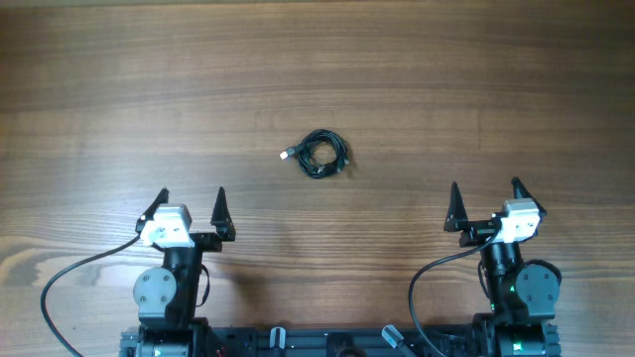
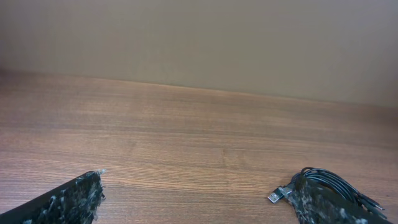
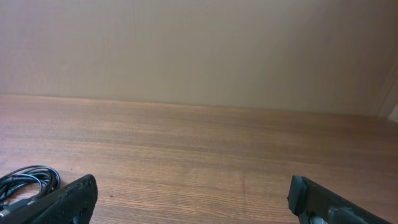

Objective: Untangle cables

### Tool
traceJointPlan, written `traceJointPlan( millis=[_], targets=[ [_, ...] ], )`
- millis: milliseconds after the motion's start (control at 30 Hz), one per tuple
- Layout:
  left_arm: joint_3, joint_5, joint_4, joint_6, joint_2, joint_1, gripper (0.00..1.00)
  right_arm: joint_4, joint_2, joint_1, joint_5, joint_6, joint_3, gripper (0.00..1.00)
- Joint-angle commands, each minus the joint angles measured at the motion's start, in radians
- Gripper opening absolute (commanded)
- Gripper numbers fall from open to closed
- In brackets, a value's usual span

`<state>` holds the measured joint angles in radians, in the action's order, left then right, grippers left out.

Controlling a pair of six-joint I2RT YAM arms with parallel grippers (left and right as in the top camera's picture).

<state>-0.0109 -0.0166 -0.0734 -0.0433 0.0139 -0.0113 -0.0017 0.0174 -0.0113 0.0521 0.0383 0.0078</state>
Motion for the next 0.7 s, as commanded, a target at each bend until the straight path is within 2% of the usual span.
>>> traceJointPlan(
  millis=[0, 400, 467, 500, 533, 567, 600, 667],
  targets=[
    [0.005, -0.009, -0.003, -0.01, -0.005, -0.003, 1.0, 0.003, -0.01, 0.004, 0.001, -0.013, -0.003, 1.0],
    [0.005, -0.009, -0.003, -0.01, -0.005, -0.003, 1.0, 0.003, -0.008, 0.004, 0.001, -0.013, -0.003, 1.0],
    [0.005, -0.047, 0.043, -0.042, -0.005, -0.004, 1.0, 0.003, -0.008, 0.004, 0.001, -0.013, -0.003, 1.0],
    [0.005, -0.167, 0.073, -0.145, -0.005, -0.004, 1.0, 0.003, -0.008, 0.004, 0.001, -0.013, -0.003, 1.0],
    [0.005, -0.474, 0.083, -0.38, -0.005, -0.004, 1.0, 0.003, -0.008, 0.004, 0.001, -0.013, -0.003, 1.0],
    [0.005, -0.677, 0.077, -0.494, -0.005, -0.004, 1.0, 0.003, -0.008, 0.004, 0.001, -0.013, -0.003, 1.0],
    [0.005, -0.783, 0.108, -0.554, -0.005, -0.004, 1.0, 0.003, -0.008, 0.004, 0.001, -0.013, -0.003, 1.0],
    [0.005, -0.8, 0.284, -0.621, -0.005, -0.004, 1.0, 0.003, -0.008, 0.004, 0.001, -0.013, -0.003, 1.0]
  ],
)
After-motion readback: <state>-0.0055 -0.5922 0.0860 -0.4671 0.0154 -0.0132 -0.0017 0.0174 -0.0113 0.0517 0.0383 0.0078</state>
